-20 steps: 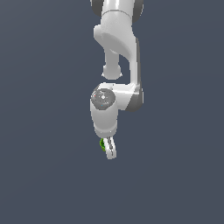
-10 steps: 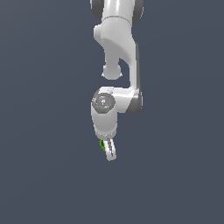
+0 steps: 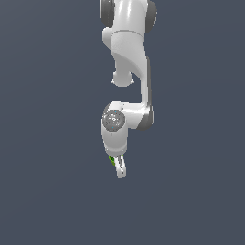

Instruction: Pick up the object and move it to a goal position.

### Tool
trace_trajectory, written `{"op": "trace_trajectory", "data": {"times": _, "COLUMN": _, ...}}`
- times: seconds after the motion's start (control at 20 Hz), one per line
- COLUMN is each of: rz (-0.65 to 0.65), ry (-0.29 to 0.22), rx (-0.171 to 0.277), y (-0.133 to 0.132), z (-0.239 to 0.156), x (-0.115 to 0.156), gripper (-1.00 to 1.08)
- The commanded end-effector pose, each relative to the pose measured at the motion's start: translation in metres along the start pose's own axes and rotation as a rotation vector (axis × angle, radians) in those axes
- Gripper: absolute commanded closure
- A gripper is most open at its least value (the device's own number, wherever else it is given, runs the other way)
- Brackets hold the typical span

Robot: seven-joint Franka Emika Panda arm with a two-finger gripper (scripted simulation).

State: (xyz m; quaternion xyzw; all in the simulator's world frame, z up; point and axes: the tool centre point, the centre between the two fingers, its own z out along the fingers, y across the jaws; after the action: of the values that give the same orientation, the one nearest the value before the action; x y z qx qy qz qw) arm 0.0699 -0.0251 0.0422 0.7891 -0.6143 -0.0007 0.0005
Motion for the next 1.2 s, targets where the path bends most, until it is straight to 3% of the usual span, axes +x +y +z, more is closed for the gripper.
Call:
{"op": "trace_trajectory", "data": {"times": 0.0, "rz": 0.000, "ry": 0.000, "rx": 0.002, "y": -0.001, "z": 0.000, "x": 0.000, "gripper": 1.08}}
{"op": "trace_trajectory", "data": {"times": 0.65, "rz": 0.000, "ry": 0.000, "rx": 0.002, "y": -0.001, "z": -0.004, "x": 0.002, "gripper": 1.08}}
{"op": "trace_trajectory", "data": {"times": 1.15, "rz": 0.000, "ry": 0.000, "rx": 0.001, "y": -0.001, "z": -0.061, "x": 0.032, "gripper": 1.08}}
